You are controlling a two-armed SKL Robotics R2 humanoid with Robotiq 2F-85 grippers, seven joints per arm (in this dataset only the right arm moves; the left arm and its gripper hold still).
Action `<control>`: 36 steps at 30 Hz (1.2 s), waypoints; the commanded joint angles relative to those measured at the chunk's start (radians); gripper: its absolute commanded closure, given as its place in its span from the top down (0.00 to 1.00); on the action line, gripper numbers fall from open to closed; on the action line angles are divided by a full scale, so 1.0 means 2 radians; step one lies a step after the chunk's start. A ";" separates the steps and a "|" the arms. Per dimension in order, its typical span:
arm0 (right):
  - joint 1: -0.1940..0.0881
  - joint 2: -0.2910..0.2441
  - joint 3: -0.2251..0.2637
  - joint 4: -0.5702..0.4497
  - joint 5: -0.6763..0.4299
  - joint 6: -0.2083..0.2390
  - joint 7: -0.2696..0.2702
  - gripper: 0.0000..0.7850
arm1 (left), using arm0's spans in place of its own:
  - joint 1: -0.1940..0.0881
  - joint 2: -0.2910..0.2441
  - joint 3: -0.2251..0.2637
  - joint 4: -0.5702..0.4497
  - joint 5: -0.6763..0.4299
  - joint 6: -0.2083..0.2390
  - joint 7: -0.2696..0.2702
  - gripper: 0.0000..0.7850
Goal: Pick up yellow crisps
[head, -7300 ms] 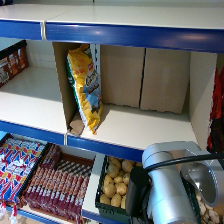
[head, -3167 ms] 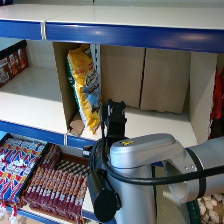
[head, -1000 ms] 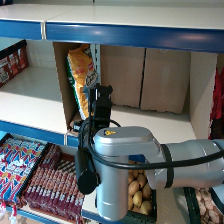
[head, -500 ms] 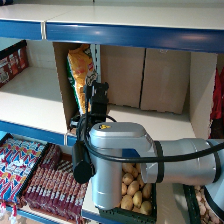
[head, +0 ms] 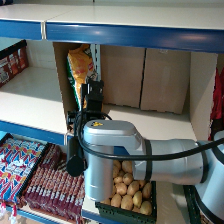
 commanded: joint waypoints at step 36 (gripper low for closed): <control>-0.015 0.088 0.008 0.197 0.056 -0.106 0.007 1.00 | 0.000 0.000 0.000 0.000 0.000 0.000 0.000 0.00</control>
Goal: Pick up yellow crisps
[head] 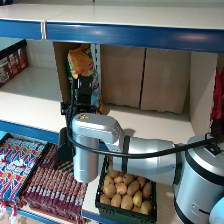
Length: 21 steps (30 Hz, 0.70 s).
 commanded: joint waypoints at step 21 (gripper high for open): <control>0.007 0.009 0.005 0.084 0.024 -0.040 0.011 1.00 | 0.000 0.000 0.000 0.000 0.000 0.000 0.000 0.00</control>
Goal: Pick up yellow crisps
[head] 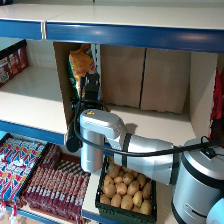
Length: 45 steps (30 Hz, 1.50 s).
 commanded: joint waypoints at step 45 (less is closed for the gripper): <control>-0.029 -0.086 0.006 -0.125 -0.061 0.056 -0.008 0.00 | 0.000 0.000 0.000 0.000 0.000 0.000 0.000 0.00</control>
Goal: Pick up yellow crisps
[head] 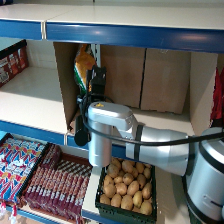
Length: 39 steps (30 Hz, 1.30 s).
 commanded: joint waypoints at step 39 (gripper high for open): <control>-0.011 -0.122 -0.060 -0.289 -0.128 0.157 -0.043 0.00 | 0.000 0.000 0.000 0.000 0.000 0.000 0.000 0.00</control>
